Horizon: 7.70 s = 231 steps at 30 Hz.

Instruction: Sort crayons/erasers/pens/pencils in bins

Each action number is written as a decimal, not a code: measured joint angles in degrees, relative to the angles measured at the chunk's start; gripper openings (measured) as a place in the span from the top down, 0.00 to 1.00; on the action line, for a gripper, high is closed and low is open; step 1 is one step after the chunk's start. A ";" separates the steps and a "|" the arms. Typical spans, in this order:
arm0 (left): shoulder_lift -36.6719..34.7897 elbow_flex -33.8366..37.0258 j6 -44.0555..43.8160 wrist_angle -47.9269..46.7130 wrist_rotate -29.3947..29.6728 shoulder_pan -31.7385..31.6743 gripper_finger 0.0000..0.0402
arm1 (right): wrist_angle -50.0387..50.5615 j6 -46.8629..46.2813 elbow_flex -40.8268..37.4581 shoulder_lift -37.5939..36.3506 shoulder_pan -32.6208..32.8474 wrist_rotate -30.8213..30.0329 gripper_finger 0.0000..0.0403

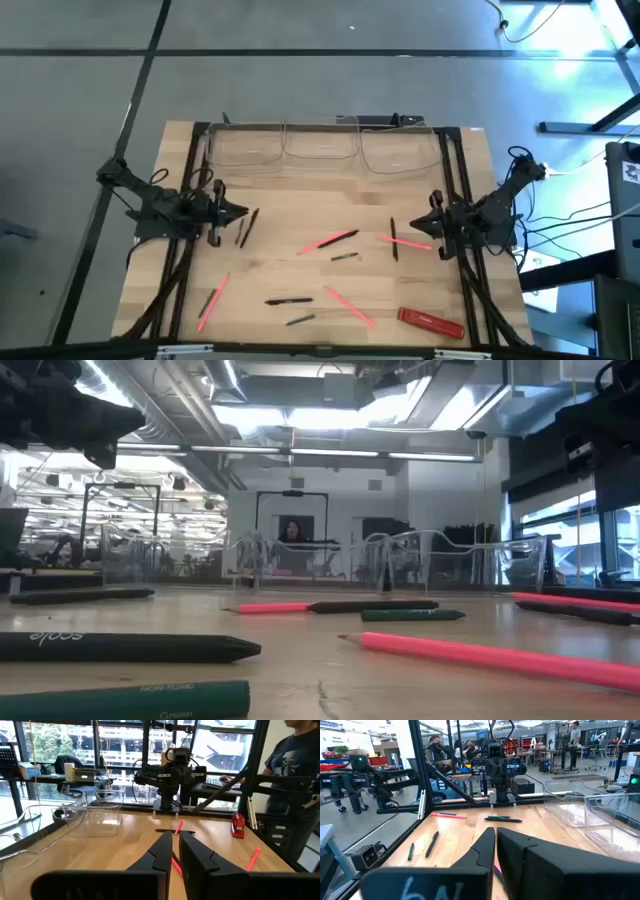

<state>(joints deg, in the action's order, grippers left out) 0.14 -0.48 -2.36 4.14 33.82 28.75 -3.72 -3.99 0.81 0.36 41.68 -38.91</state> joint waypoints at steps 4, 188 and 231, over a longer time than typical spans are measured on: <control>0.01 0.01 0.00 0.01 0.00 0.00 0.93 | 0.01 0.00 -0.01 -0.01 0.00 -0.01 0.95; 63.23 -67.99 -7.07 -40.99 -18.38 -16.94 0.93 | 56.60 -56.72 38.62 79.15 -22.32 48.66 0.91; 63.21 -67.96 -8.03 -40.92 -13.57 -17.22 0.93 | 84.81 24.77 73.34 98.28 -76.36 11.03 0.91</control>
<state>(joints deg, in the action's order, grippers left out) 63.35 -68.45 -10.39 -36.77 20.25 11.53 81.09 20.78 74.15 98.64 -34.68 -27.88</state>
